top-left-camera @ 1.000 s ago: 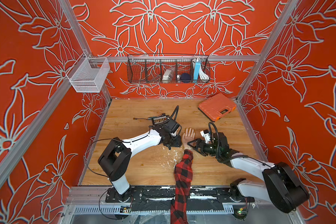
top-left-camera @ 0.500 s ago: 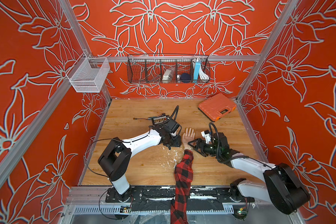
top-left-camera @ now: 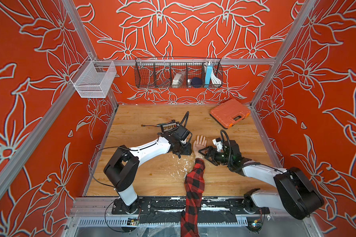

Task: Take off the watch
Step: Untie the watch from the hand.

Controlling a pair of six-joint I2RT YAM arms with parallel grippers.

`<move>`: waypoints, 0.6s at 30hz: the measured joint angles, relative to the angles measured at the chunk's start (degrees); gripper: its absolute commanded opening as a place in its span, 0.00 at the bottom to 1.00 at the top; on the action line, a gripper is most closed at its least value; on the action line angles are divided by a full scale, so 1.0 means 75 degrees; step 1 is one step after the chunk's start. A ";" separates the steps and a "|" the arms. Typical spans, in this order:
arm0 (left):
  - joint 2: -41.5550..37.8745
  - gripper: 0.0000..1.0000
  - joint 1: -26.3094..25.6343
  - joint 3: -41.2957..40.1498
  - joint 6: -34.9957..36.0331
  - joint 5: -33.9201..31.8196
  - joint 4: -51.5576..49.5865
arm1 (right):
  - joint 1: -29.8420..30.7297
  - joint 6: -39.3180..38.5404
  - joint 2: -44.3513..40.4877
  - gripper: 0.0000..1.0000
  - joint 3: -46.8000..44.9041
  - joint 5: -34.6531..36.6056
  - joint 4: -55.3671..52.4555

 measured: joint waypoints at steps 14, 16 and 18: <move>-0.0061 0.53 0.0050 -0.0012 0.0000 -0.0003 0.0000 | 0.0000 0.0510 0.0058 0.96 0.0000 -0.0274 0.0801; -0.0076 0.53 0.0050 -0.0017 0.0000 -0.0003 0.0003 | 0.0000 0.0586 0.0105 0.96 0.0000 -0.0315 0.0956; -0.0102 0.53 0.0061 -0.0050 0.0000 -0.0003 0.0006 | 0.0000 0.0720 0.0239 0.96 0.0000 -0.0388 0.1186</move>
